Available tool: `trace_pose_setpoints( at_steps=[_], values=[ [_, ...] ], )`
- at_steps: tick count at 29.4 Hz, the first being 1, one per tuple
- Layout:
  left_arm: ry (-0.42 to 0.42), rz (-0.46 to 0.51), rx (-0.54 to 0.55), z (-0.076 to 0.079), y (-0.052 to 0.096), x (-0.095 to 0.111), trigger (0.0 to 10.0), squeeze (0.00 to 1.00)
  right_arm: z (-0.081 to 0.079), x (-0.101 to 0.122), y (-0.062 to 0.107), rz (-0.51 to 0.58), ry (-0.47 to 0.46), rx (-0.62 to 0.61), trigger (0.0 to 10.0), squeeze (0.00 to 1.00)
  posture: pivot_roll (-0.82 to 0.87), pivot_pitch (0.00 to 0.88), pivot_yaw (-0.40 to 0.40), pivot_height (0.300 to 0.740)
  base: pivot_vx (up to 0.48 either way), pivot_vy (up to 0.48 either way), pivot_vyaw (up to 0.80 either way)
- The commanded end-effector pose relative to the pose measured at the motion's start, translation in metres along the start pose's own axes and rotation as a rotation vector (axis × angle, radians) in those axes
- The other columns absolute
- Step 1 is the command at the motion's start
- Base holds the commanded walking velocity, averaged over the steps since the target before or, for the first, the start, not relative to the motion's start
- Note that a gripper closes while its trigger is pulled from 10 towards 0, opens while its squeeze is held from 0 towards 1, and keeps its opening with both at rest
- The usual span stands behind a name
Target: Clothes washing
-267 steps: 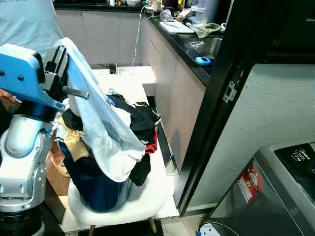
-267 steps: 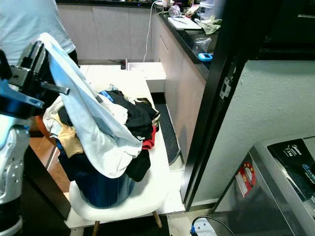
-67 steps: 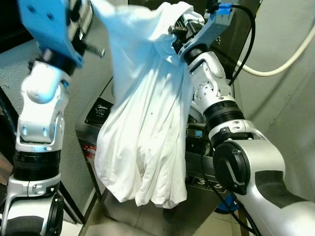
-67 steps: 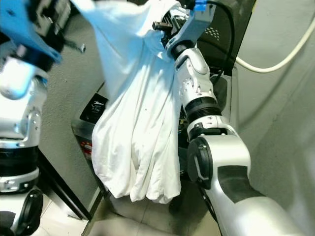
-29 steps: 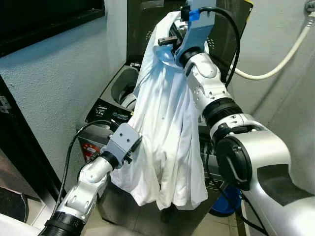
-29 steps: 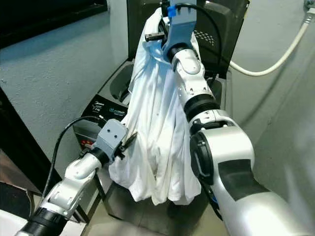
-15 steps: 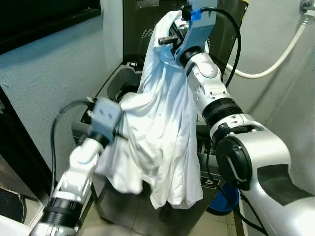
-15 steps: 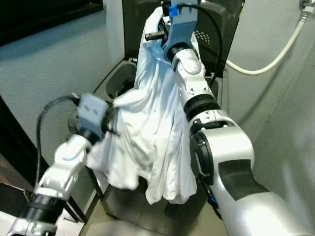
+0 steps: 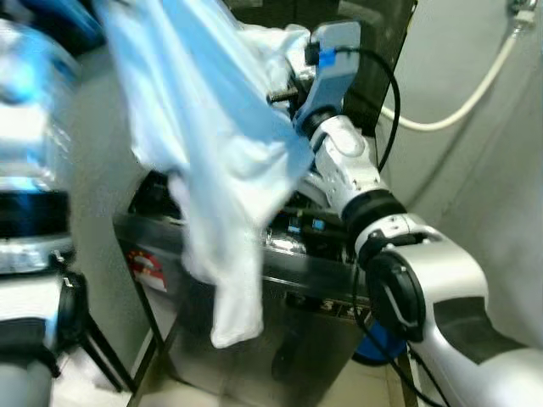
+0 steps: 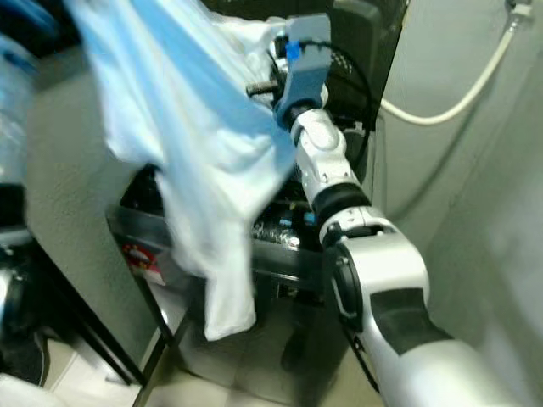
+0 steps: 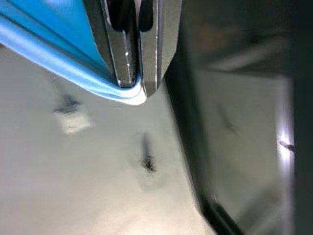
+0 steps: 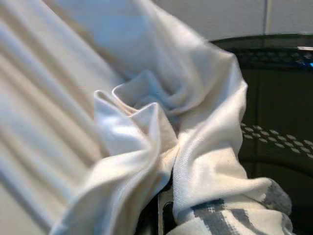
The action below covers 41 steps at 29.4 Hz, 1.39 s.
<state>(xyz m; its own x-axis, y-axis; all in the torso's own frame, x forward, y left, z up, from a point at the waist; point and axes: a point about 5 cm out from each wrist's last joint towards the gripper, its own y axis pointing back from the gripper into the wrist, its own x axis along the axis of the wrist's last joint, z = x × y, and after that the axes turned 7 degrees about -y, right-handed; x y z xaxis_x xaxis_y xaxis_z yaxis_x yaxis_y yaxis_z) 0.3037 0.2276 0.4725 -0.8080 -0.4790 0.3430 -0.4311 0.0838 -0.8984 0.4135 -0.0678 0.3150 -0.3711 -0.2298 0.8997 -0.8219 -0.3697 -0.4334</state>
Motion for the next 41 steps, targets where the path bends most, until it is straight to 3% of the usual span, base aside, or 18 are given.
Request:
trace_pose_setpoints(
  at_steps=[1, 2, 3, 4, 8, 9, 15, 17, 18, 21, 28, 32, 34, 37, 38, 39, 40, 41],
  values=[
    [-0.046, -0.015, 0.065, -0.014, -0.001, -0.004, 0.0, 0.0, 0.004, -0.01, 0.005, -0.032, 0.009, -0.019, 0.0, 0.0, 0.02, 0.0, -0.068, 0.74, 0.0, 0.0, 0.0],
    [-0.085, -0.046, 0.084, -0.022, -0.005, -0.01, 0.0, 0.0, 0.003, -0.017, 0.008, -0.055, 0.013, -0.019, 4.0, 0.0, 0.02, 0.0, -0.063, 0.74, 0.0, 0.0, 0.0],
    [-0.085, -0.046, 0.084, -0.022, -0.005, -0.01, 0.0, 0.0, 0.003, -0.017, 0.008, -0.055, 0.013, -0.019, 4.0, 0.0, 0.02, 0.0, -0.063, 0.74, 0.0, 0.0, 0.0],
    [-0.108, -0.089, 0.077, -0.023, -0.006, -0.02, 0.0, 0.0, 0.003, -0.025, 0.012, -0.079, 0.022, -0.022, 10.0, 0.0, 0.02, 0.0, -0.063, 0.74, 0.0, 0.0, 0.0],
    [-0.039, -0.2, -0.038, 0.007, 0.009, -0.049, 0.0, 0.0, 0.005, -0.044, 0.022, -0.154, 0.062, -0.038, 10.0, 0.0, 0.0, 0.0, -0.049, 0.74, 0.0, 0.0, 0.0],
    [-0.039, -0.2, -0.038, 0.007, 0.009, -0.049, 0.0, 0.0, 0.005, -0.044, 0.022, -0.154, 0.062, -0.038, 10.0, 0.0, 0.0, 0.0, -0.049, 0.74, 0.0, 0.0, 0.0],
    [0.023, -0.277, -0.149, 0.046, 0.033, -0.075, 0.0, 0.0, 0.015, -0.06, 0.033, -0.229, 0.075, -0.076, 10.0, 0.0, -0.01, 0.0, -0.042, 0.74, 0.0, 0.0, -0.27],
    [0.023, -0.277, -0.149, 0.046, 0.033, -0.075, 0.0, 0.0, 0.015, -0.06, 0.033, -0.229, 0.075, -0.076, 10.0, 0.0, -0.01, 0.0, -0.042, 0.74, 0.0, 0.0, -0.8],
    [0.065, -0.292, -0.194, 0.063, 0.041, -0.081, 0.0, 0.0, 0.021, -0.066, 0.04, -0.253, 0.094, -0.103, 10.0, 0.0, -0.01, 0.0, -0.04, 0.74, 0.0, 0.0, -0.8],
    [0.093, -0.285, -0.221, 0.074, 0.045, -0.081, 0.0, 0.0, 0.025, -0.071, 0.045, -0.269, 0.101, -0.12, 10.0, 0.0, -0.01, 0.0, -0.04, 0.74, 0.0, 0.0, -0.8],
    [0.114, -0.292, -0.223, 0.081, 0.053, -0.084, 0.0, 0.0, 0.024, -0.079, 0.051, -0.291, 0.105, -0.103, 10.0, 0.0, -0.02, 0.0, -0.036, 0.74, 0.0, 0.0, -0.8],
    [0.084, -0.338, -0.223, 0.08, 0.065, -0.095, 0.0, 0.0, 0.016, -0.09, 0.056, -0.34, 0.092, -0.045, 10.0, 0.0, -0.02, 0.0, -0.036, 0.74, 0.0, 0.0, -0.4],
    [0.053, -0.379, -0.22, 0.079, 0.075, -0.103, 0.0, 0.0, 0.012, -0.095, 0.059, -0.363, 0.095, -0.013, 10.0, 0.0, -0.02, 0.0, -0.036, 0.74, 0.0, 0.0, 0.0],
    [-0.095, -0.594, -0.222, 0.072, 0.123, -0.137, 0.0, 0.0, 0.001, -0.108, 0.067, -0.412, 0.072, 0.069, 10.0, 0.0, -0.02, 0.0, -0.036, 0.74, 0.0, 0.0, 0.0],
    [-0.095, -0.594, -0.222, 0.072, 0.123, -0.137, 0.0, 0.0, 0.001, -0.108, 0.067, -0.412, 0.072, 0.069, 10.0, 0.0, -0.02, 0.0, -0.036, 0.74, 0.0, 0.0, 0.0],
    [-0.122, -0.638, -0.228, 0.072, 0.134, -0.144, 0.0, 0.0, 0.0, -0.109, 0.068, -0.417, 0.068, 0.08, 10.0, 0.0, -0.02, 0.0, -0.036, 0.74, 0.0, 0.0, 0.0],
    [-0.165, -0.744, -0.227, 0.068, 0.16, -0.157, 3.0, 0.0, -0.002, -0.111, 0.069, -0.417, 0.058, 0.093, 10.0, 0.0, -0.02, 0.0, -0.036, 0.74, 0.0, 0.0, 0.0],
    [-0.165, -0.744, -0.227, 0.068, 0.16, -0.157, 3.0, 0.0, -0.002, -0.111, 0.069, -0.417, 0.058, 0.093, 10.0, 0.0, -0.02, 0.0, -0.036, 0.74, 0.0, 0.0, 0.0]
  ],
)
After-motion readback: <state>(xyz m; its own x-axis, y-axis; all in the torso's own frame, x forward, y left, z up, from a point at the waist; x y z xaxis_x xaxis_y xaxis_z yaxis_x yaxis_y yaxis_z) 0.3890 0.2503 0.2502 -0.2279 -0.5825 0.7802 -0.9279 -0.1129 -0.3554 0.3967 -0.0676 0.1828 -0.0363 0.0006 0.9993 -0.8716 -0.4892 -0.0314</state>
